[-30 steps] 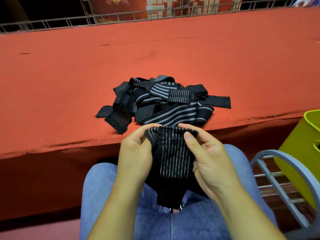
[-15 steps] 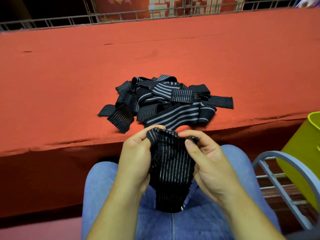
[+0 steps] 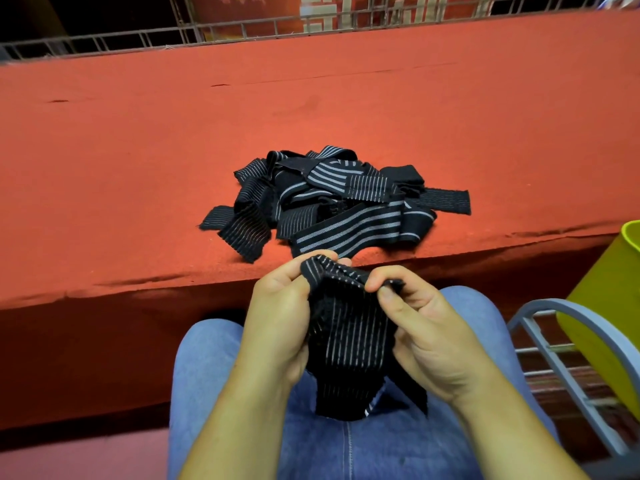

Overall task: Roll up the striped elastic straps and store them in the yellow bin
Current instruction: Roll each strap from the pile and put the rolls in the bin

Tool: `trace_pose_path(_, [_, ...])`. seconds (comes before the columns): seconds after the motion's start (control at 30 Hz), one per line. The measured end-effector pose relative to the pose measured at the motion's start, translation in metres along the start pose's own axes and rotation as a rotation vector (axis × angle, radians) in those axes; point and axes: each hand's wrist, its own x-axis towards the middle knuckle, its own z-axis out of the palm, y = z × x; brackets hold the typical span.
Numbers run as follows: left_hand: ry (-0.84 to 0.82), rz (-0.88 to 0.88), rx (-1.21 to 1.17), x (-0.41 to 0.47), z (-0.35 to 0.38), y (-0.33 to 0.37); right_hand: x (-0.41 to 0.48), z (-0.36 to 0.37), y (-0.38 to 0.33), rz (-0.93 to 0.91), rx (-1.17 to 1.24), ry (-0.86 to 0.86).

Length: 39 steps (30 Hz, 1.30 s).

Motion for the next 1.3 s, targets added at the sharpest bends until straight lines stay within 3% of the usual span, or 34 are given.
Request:
trace_pose_path(0.33, [0.026,-0.031,0.011,0.000,-0.001,-0.002,-0.002,0.000,-0.010,0.054,-0.043,-0.077])
trace_pose_path(0.47, [0.149,0.020,0.018,0.012,-0.016,0.002,-0.009,0.004,-0.016,0.116,-0.168,-0.177])
trace_pose_path(0.53, [0.150,0.076,0.045,0.013,-0.019,0.008,-0.008,0.007,-0.013,0.067,-0.245,-0.114])
trace_pose_path(0.7, [0.068,0.172,0.083,0.005,-0.004,0.013,0.001,0.006,-0.007,0.007,-0.087,0.181])
trace_pose_path(0.87, [0.102,0.140,0.020,0.007,-0.009,0.010,0.005,-0.002,0.004,-0.038,-0.301,0.321])
trace_pose_path(1.1, [0.088,0.108,-0.156,0.008,-0.012,0.015,-0.002,0.001,0.001,0.058,-0.414,0.154])
trace_pose_path(1.3, [0.089,0.120,-0.125,0.006,-0.014,0.013,-0.003,0.003,-0.003,0.047,-0.468,0.126])
